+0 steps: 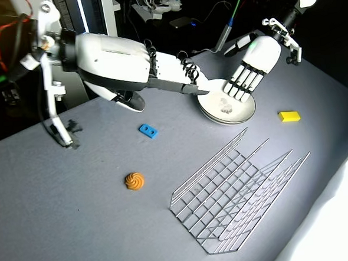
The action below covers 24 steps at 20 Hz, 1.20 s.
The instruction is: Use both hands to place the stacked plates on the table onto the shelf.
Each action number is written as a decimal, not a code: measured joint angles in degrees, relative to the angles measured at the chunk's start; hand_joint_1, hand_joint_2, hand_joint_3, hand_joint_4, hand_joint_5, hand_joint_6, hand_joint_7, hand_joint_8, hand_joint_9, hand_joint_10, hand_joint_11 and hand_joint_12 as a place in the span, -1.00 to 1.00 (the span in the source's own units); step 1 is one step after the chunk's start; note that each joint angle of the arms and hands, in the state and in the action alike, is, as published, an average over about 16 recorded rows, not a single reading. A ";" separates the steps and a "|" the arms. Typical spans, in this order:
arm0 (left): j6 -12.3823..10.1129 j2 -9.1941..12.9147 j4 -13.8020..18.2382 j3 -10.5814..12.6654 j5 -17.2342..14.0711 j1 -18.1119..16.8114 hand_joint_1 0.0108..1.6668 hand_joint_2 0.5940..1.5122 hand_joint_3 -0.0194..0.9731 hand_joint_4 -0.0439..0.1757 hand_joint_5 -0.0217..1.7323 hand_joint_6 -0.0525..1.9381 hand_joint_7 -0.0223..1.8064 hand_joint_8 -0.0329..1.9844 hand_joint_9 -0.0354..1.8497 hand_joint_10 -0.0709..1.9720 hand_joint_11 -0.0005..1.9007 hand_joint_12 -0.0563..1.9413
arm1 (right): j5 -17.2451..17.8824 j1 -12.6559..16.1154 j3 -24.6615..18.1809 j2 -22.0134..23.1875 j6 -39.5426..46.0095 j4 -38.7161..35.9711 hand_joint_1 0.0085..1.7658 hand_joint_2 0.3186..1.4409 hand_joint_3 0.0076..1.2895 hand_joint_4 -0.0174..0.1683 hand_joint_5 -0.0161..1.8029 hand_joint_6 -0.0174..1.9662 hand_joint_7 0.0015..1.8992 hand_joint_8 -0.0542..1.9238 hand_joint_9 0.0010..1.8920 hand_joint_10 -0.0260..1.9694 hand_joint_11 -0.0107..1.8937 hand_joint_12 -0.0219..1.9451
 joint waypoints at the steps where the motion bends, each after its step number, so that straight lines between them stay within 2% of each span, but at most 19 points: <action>1: 0.12 -0.05 -0.08 -0.29 0.10 -0.04 -0.98 -0.08 -0.96 -0.63 -0.99 -0.95 -0.99 -0.98 -0.95 -0.93 -0.98 -0.96 | -0.69 0.25 0.00 -0.78 -0.96 0.69 0.39 0.45 -0.97 -0.79 -0.96 -0.97 -0.98 -0.93 -0.99 -0.97 -0.97 -0.99; 8: 0.64 -0.35 0.16 -3.99 1.55 -1.64 -0.98 -0.08 -0.96 -0.64 -0.99 -0.96 -0.99 -0.98 -0.94 -0.92 -0.98 -0.96 | -4.44 1.11 -0.12 -5.61 -7.28 5.05 0.37 0.45 -0.97 -0.79 -0.96 -0.96 -0.98 -0.93 -0.99 -0.97 -0.97 -0.99; 16: -0.09 -0.74 1.35 -9.25 4.11 -4.66 -0.98 -0.08 -0.96 -0.65 -0.99 -0.97 -0.98 -0.99 -0.95 -0.92 -0.98 -0.96 | -8.29 1.30 0.79 -10.70 -11.62 8.54 0.36 0.45 -0.97 -0.79 -0.96 -0.96 -0.98 -0.93 -0.99 -0.97 -0.97 -0.99; 20: -0.66 -0.92 1.78 -10.40 4.86 -5.41 -0.99 -0.08 -0.96 -0.64 -0.99 -0.97 -0.98 -0.98 -0.96 -0.93 -0.98 -0.96 | -10.21 1.10 2.63 -13.70 -12.58 9.01 0.37 0.44 -0.97 -0.79 -0.96 -0.96 -0.98 -0.93 -0.99 -0.97 -0.97 -0.99; 24: -1.21 -1.12 1.62 -10.53 4.91 -5.43 -0.99 -0.08 -0.96 -0.64 -0.99 -0.97 -0.98 -0.98 -0.97 -0.93 -0.98 -0.96 | -11.73 0.58 5.04 -17.39 -13.81 9.13 0.38 0.44 -0.97 -0.79 -0.96 -0.96 -0.98 -0.93 -0.99 -0.97 -0.97 -0.99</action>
